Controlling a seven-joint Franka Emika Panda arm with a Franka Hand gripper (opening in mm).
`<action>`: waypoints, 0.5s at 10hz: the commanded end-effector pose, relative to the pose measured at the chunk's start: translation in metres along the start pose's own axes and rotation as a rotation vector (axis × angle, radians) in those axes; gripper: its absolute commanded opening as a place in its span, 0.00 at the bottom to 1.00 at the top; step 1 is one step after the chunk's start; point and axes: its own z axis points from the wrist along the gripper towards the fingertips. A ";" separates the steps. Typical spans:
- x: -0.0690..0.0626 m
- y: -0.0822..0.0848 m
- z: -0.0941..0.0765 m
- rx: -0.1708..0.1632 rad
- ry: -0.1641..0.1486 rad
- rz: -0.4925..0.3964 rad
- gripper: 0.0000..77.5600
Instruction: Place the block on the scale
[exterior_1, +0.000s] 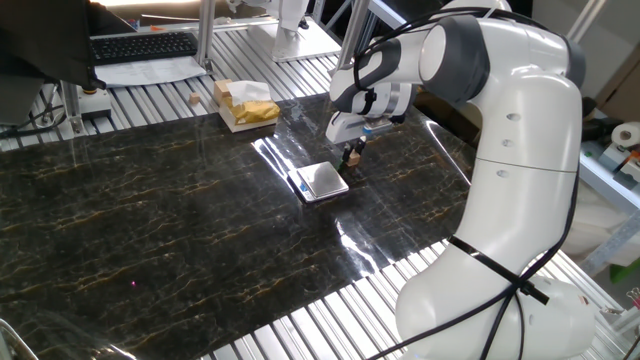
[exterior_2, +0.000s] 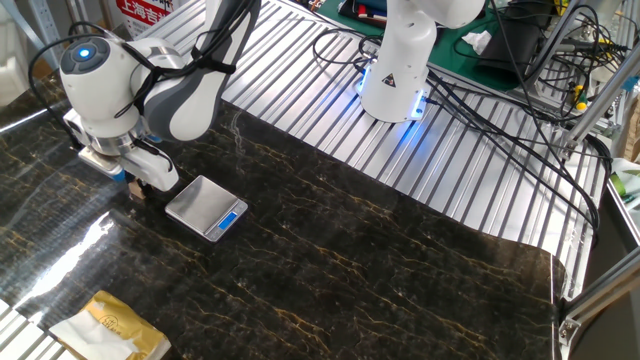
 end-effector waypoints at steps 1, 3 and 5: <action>-0.001 0.005 -0.012 0.003 0.001 -0.002 0.01; 0.000 0.016 -0.018 0.003 0.000 0.000 0.01; 0.003 0.037 -0.031 0.020 0.006 0.013 0.01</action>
